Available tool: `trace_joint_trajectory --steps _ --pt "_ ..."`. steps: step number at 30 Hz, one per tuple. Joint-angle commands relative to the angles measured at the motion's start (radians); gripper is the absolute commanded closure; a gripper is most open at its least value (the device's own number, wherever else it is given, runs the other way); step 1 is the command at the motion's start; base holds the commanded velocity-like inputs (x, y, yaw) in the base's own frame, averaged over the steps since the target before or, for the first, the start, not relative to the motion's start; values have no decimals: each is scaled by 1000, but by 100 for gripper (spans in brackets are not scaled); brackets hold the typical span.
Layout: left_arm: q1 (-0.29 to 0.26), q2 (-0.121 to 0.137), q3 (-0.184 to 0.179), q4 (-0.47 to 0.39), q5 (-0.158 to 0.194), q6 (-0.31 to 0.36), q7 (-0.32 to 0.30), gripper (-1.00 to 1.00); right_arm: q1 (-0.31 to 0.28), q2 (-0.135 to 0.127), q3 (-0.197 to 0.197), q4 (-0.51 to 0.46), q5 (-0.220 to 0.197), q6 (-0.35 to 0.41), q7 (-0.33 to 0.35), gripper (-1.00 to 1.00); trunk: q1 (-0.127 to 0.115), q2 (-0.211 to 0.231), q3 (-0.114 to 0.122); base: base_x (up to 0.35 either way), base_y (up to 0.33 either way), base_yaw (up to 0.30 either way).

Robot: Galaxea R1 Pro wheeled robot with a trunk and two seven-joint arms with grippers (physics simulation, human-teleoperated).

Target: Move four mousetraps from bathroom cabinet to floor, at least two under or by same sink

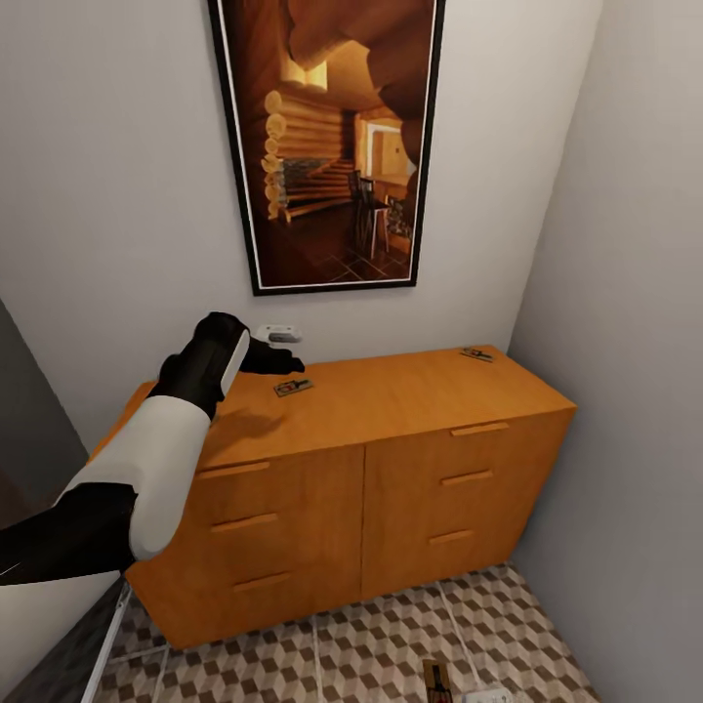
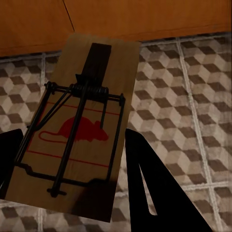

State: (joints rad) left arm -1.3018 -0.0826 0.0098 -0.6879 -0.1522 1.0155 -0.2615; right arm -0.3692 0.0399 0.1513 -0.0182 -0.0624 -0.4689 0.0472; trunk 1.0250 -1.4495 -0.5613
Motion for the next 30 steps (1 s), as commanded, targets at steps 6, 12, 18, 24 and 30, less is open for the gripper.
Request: trace_joint_trajectory --steps 6,12,18,24,30 --pt "-1 0 1 6 -10 3 -8 -100 -1 0 4 1 -11 -4 8 100 0 -1 0 0 0 -29" --pt "-1 0 1 9 -10 2 -8 -100 -1 0 4 1 -11 -4 9 100 0 -1 0 0 0 -4" --pt "-1 0 1 10 -10 2 -8 -100 -1 1 4 1 -11 -4 9 100 0 -1 0 0 0 0" --pt "-1 0 2 10 -10 2 -8 -100 -1 1 4 1 -11 -4 8 100 0 -1 0 0 0 0" --pt "-1 0 1 10 -10 2 -8 -100 -1 1 4 1 -11 -4 9 100 0 -1 0 0 12 -6"
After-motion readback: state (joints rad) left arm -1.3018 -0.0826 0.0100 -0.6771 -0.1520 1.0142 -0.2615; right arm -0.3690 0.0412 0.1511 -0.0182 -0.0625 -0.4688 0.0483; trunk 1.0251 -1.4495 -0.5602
